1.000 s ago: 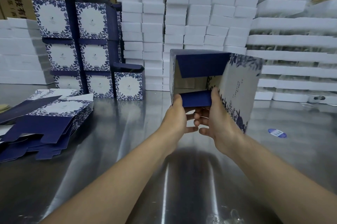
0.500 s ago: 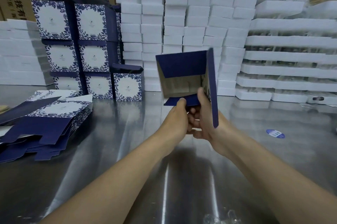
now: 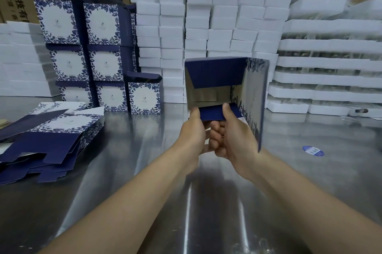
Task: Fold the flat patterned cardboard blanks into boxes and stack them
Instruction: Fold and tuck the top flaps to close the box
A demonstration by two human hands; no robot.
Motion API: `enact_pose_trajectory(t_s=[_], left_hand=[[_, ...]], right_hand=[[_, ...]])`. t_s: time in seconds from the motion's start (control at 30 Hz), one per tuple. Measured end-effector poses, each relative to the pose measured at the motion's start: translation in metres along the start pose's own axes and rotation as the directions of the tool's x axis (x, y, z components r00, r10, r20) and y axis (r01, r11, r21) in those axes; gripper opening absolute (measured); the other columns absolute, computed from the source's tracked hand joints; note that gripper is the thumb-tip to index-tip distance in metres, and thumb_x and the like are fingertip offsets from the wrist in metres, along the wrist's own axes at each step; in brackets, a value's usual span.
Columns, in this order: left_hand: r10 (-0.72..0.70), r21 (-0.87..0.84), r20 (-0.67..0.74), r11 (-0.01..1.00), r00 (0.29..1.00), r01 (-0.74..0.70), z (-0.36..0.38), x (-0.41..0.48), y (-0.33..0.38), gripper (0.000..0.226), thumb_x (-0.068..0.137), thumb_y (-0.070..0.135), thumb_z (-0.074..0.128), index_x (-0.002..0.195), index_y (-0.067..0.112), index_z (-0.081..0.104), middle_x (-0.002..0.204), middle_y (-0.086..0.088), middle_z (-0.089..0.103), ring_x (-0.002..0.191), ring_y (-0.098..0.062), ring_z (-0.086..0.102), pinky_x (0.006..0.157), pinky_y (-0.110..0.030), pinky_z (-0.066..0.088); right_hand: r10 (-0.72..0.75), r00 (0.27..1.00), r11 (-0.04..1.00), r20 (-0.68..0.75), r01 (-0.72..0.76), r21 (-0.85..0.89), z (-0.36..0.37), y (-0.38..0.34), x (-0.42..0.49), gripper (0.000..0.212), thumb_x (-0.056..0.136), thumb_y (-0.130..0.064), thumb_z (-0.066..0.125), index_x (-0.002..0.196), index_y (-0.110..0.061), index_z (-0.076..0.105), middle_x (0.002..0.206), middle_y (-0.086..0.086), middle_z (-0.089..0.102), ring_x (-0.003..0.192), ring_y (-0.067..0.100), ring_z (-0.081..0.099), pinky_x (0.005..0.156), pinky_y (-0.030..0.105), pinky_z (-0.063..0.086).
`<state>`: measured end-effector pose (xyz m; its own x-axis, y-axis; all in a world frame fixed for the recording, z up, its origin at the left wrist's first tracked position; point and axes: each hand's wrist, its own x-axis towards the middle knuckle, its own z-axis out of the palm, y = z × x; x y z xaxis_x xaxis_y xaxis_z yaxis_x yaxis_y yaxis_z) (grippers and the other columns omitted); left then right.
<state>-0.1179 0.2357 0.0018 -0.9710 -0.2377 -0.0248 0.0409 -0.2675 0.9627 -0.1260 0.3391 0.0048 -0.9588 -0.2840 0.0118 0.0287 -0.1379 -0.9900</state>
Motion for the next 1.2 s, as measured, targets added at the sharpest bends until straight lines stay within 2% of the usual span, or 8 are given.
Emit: enact_pose_trajectory(t_s=[0.2, 0.4, 0.5, 0.6, 0.8, 1.0, 1.1, 1.2], left_hand=[[-0.052, 0.076, 0.043, 0.996, 0.998, 0.049, 0.003, -0.007, 0.003, 0.071, 0.108, 0.065, 0.031, 0.068, 0.012, 0.053, 0.050, -0.002, 0.052, 0.038, -0.016, 0.049, 0.050, -0.030, 0.055], [0.004, 0.108, -0.008, 0.994, 1.000, -0.003, 0.007, -0.008, 0.000, 0.069, 0.110, 0.059, 0.033, 0.064, 0.012, 0.054, 0.046, -0.001, 0.053, 0.034, -0.012, 0.051, 0.045, -0.025, 0.054], [-0.008, 0.044, 0.031, 0.999, 0.999, 0.006, 0.005, -0.008, 0.001, 0.068, 0.112, 0.057, 0.030, 0.078, 0.010, 0.066, 0.058, -0.002, 0.064, 0.044, -0.013, 0.057, 0.057, -0.034, 0.062], [0.009, 0.060, 0.052, 0.998, 0.999, -0.013, 0.002, -0.010, 0.003, 0.065, 0.111, 0.058, 0.029, 0.105, 0.016, 0.077, 0.087, 0.002, 0.081, 0.075, -0.013, 0.077, 0.078, -0.044, 0.067], [0.109, 0.176, 0.032, 0.978, 0.994, -0.113, 0.006, -0.014, 0.004, 0.054, 0.115, 0.045, 0.021, 0.097, 0.031, 0.070, 0.083, 0.016, 0.080, 0.076, -0.002, 0.077, 0.074, -0.037, 0.063], [0.139, 0.169, 0.013, 0.976, 0.990, -0.139, 0.007, -0.016, 0.005, 0.050, 0.114, 0.034, 0.020, 0.126, 0.026, 0.068, 0.120, 0.005, 0.078, 0.098, -0.016, 0.078, 0.081, -0.040, 0.062], [0.161, 0.212, 0.000, 0.965, 0.987, -0.157, 0.006, -0.016, 0.007, 0.054, 0.115, 0.044, 0.025, 0.102, 0.022, 0.073, 0.096, 0.006, 0.080, 0.088, -0.015, 0.077, 0.079, -0.037, 0.057], [0.198, 0.234, -0.032, 0.954, 0.980, -0.186, 0.003, -0.016, 0.009, 0.056, 0.113, 0.045, 0.036, 0.068, 0.019, 0.059, 0.057, 0.010, 0.060, 0.065, -0.008, 0.067, 0.067, -0.031, 0.045]], right_hand=[[0.038, 0.999, 0.997, 0.015, -0.039, 0.060, -0.003, 0.000, -0.002, 0.048, 0.107, -0.042, 0.056, 0.066, -0.018, 0.052, 0.056, -0.002, 0.043, 0.045, 0.009, 0.042, 0.040, 0.020, 0.031], [-0.008, 1.000, 0.999, 0.013, 0.009, -0.053, -0.001, -0.003, -0.003, 0.053, 0.104, -0.047, 0.060, 0.058, -0.022, 0.052, 0.054, -0.001, 0.044, 0.047, 0.011, 0.041, 0.045, 0.023, 0.035], [-0.015, 1.000, 0.999, -0.002, 0.015, -0.046, -0.004, -0.007, -0.004, 0.054, 0.103, -0.057, 0.058, 0.063, -0.023, 0.049, 0.054, -0.005, 0.042, 0.046, 0.009, 0.040, 0.048, 0.022, 0.033], [-0.023, 0.995, 0.998, -0.098, 0.018, -0.055, -0.006, -0.005, -0.002, 0.049, 0.106, -0.056, 0.052, 0.070, -0.024, 0.044, 0.049, -0.013, 0.039, 0.040, 0.003, 0.041, 0.059, 0.025, 0.034], [-0.055, 0.981, 0.997, -0.186, 0.045, -0.056, -0.015, -0.009, 0.004, 0.044, 0.106, -0.050, 0.056, 0.073, -0.022, 0.048, 0.055, -0.010, 0.039, 0.046, 0.007, 0.036, 0.055, 0.024, 0.033], [-0.121, 0.938, 0.989, -0.325, 0.143, 0.043, -0.013, -0.001, 0.003, 0.038, 0.103, -0.057, 0.058, 0.090, -0.022, 0.057, 0.063, -0.012, 0.045, 0.052, 0.005, 0.041, 0.052, 0.019, 0.034], [-0.122, 0.934, 0.988, -0.335, 0.145, 0.043, -0.010, 0.002, 0.004, 0.025, 0.106, -0.053, 0.053, 0.095, -0.031, 0.058, 0.077, -0.016, 0.054, 0.070, 0.002, 0.050, 0.066, 0.021, 0.038], [-0.168, 0.920, 0.981, -0.354, 0.191, 0.030, -0.014, -0.001, 0.005, 0.038, 0.105, -0.046, 0.056, 0.075, -0.026, 0.045, 0.062, -0.012, 0.034, 0.053, 0.008, 0.034, 0.058, 0.025, 0.033]])
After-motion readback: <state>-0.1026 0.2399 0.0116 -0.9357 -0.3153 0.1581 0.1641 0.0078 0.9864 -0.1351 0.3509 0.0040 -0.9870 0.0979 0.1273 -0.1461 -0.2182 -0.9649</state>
